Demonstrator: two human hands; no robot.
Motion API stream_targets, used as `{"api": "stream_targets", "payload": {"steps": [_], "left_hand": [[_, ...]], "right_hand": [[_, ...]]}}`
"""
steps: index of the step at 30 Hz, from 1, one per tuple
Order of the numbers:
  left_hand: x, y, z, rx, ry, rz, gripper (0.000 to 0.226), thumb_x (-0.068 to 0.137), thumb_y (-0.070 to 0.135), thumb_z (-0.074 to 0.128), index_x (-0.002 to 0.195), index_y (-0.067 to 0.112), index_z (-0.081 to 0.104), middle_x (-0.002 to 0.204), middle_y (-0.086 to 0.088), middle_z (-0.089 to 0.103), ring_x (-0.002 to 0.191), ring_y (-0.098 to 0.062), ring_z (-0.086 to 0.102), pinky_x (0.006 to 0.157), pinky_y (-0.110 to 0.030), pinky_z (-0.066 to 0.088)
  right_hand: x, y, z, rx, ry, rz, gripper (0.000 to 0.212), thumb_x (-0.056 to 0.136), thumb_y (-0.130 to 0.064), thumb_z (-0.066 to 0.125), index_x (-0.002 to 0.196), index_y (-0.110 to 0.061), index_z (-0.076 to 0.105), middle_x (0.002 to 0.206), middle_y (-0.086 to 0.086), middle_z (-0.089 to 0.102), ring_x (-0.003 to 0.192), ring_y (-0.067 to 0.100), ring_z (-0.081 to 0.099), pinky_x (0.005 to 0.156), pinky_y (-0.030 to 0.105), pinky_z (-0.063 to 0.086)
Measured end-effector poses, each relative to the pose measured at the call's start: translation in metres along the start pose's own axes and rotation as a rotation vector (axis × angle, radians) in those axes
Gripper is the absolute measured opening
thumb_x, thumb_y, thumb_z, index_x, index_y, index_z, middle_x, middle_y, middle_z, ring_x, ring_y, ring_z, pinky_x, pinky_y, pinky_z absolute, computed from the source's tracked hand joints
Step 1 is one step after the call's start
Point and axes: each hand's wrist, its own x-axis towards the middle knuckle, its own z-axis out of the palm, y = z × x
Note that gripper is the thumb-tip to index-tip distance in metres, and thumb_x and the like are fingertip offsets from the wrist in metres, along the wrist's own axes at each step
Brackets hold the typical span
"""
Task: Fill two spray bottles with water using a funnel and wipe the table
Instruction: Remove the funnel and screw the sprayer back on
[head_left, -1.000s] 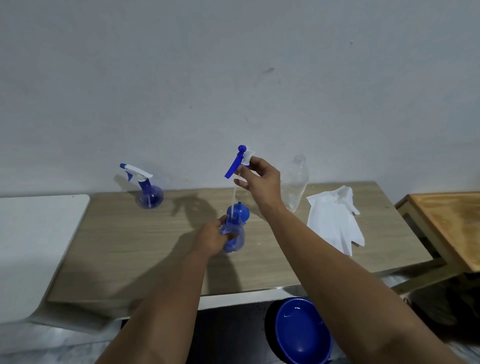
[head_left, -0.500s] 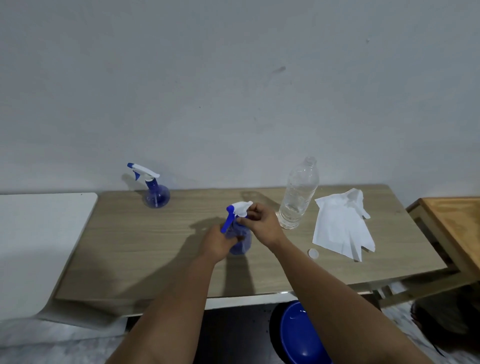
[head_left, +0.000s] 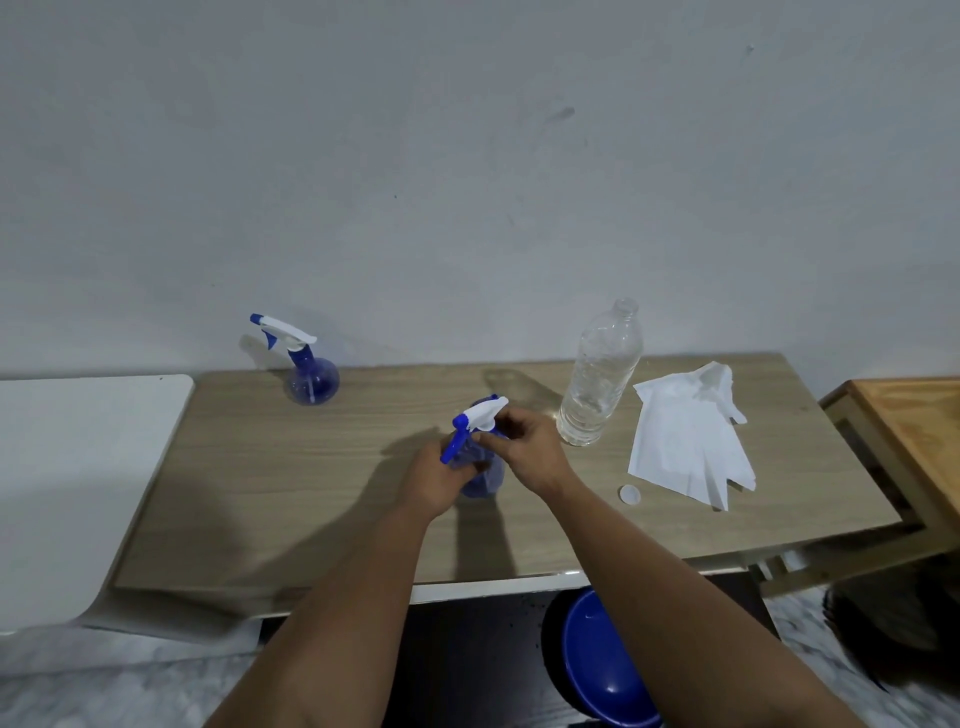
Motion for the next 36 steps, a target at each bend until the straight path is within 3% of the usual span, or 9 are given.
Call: {"api": "stream_targets", "payload": {"steps": [5,9,12,16,19,22,26,31,36], "left_hand": [[0.001,-0.004,0.004,-0.043,0.019,-0.030,0.012,0.083,0.014,0.078,0.090,0.022,0.070,0.076,0.010,0.069,0.069,-0.003,0.062,0.060,-0.014,0.044],[0.000,-0.008,0.007,-0.041,0.041,-0.068,0.010,0.087,0.012,0.071,0.087,0.021,0.068,0.078,0.002,0.069,0.073,-0.017,0.062,0.066,-0.029,0.047],[-0.001,-0.007,0.007,-0.034,0.044,-0.058,0.024,0.087,0.007,0.069,0.079,0.029,0.063,0.071,0.009,0.064,0.067,-0.011,0.058,0.060,-0.024,0.043],[0.002,-0.011,0.006,-0.048,0.039,-0.051,0.014,0.083,0.016,0.076,0.083,0.027,0.067,0.074,0.006,0.068,0.068,-0.011,0.060,0.061,-0.027,0.045],[0.002,-0.011,0.007,-0.043,0.040,-0.041,0.014,0.083,0.020,0.078,0.083,0.028,0.066,0.070,0.010,0.067,0.062,-0.001,0.058,0.059,-0.023,0.042],[0.003,-0.011,0.008,-0.030,0.045,-0.021,0.018,0.084,0.017,0.077,0.081,0.030,0.064,0.066,0.012,0.064,0.057,0.002,0.055,0.055,-0.017,0.040],[0.005,-0.016,0.007,-0.045,0.033,-0.033,0.013,0.082,0.021,0.079,0.082,0.029,0.069,0.072,0.008,0.070,0.068,-0.011,0.062,0.063,-0.028,0.046],[0.002,-0.013,0.009,-0.063,0.025,-0.018,0.017,0.084,0.017,0.078,0.083,0.030,0.068,0.076,0.011,0.070,0.069,-0.004,0.062,0.063,-0.022,0.045],[0.003,-0.015,0.009,-0.075,0.027,-0.021,0.025,0.083,0.012,0.078,0.081,0.035,0.068,0.072,0.020,0.072,0.070,0.001,0.064,0.067,-0.022,0.048]], "right_hand": [[-0.003,-0.002,0.008,-0.009,0.085,0.025,0.027,0.077,-0.006,0.089,0.100,-0.009,0.076,0.098,0.003,0.081,0.097,0.021,0.076,0.088,0.035,0.060],[-0.003,0.002,0.016,-0.074,0.184,0.030,0.030,0.070,-0.012,0.088,0.085,-0.022,0.064,0.087,-0.005,0.077,0.086,0.013,0.074,0.080,0.035,0.060],[-0.004,0.005,0.018,-0.067,0.185,0.031,0.036,0.071,-0.018,0.088,0.094,-0.028,0.063,0.094,-0.008,0.077,0.092,0.009,0.074,0.082,0.031,0.058],[-0.010,0.008,0.009,0.033,0.072,-0.059,0.037,0.082,-0.013,0.079,0.117,-0.022,0.072,0.105,-0.003,0.078,0.103,0.017,0.074,0.093,0.036,0.058],[-0.011,0.013,0.007,0.019,0.089,-0.072,0.023,0.083,-0.008,0.080,0.103,-0.017,0.075,0.101,0.000,0.078,0.101,0.021,0.074,0.095,0.043,0.058],[-0.007,0.012,0.010,0.047,0.157,0.007,0.032,0.072,-0.013,0.091,0.090,-0.020,0.066,0.095,0.004,0.076,0.098,0.025,0.074,0.092,0.046,0.060],[-0.010,0.007,0.004,0.089,0.080,-0.005,0.038,0.078,-0.008,0.087,0.111,-0.018,0.071,0.101,0.005,0.078,0.102,0.023,0.075,0.093,0.038,0.060],[-0.008,0.003,0.005,0.004,0.124,0.026,0.032,0.076,-0.006,0.089,0.086,-0.019,0.063,0.089,-0.005,0.072,0.088,0.013,0.070,0.085,0.032,0.057],[-0.011,0.005,0.005,0.007,0.050,-0.022,0.032,0.079,-0.019,0.081,0.110,-0.022,0.072,0.102,-0.003,0.078,0.102,0.018,0.073,0.094,0.039,0.058]]}}
